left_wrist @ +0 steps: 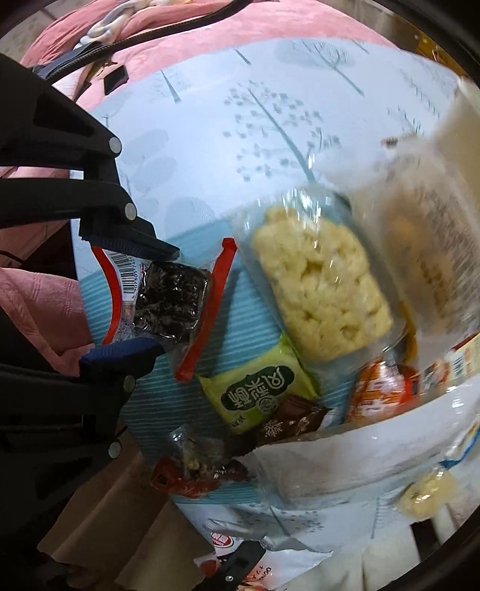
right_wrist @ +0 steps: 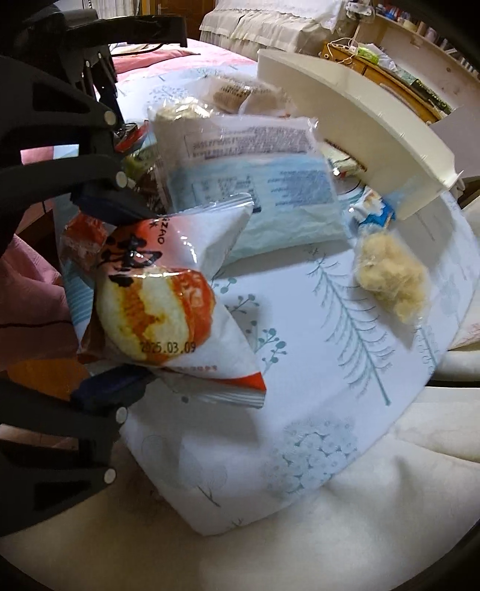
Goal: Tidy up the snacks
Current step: 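Carry both packs over the white tray and open both grippers to drop them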
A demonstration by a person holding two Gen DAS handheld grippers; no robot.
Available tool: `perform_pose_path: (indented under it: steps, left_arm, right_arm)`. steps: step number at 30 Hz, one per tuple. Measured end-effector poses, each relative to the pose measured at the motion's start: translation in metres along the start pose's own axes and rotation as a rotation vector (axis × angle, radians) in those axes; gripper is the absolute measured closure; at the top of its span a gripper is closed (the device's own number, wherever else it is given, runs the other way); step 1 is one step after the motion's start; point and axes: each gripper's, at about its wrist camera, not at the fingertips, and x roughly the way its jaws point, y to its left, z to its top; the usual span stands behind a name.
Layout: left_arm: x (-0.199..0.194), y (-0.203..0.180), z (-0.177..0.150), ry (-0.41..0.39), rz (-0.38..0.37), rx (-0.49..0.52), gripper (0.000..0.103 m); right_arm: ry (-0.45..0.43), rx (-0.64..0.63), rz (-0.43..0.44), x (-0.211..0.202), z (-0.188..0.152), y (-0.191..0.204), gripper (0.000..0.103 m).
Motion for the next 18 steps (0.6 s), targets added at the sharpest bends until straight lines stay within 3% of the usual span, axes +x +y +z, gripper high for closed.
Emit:
perform_pose_path:
  steps: [6, 18]
  left_arm:
    - [-0.044, 0.012, -0.001, -0.059, -0.015, -0.032, 0.064]
    - [-0.171, 0.031, 0.002, -0.283, -0.006, -0.127, 0.064]
  right_arm:
    - [-0.038, -0.026, 0.042, -0.038, 0.007, 0.000, 0.036]
    - [-0.186, -0.178, 0.161, -0.087, 0.046, 0.068, 0.036]
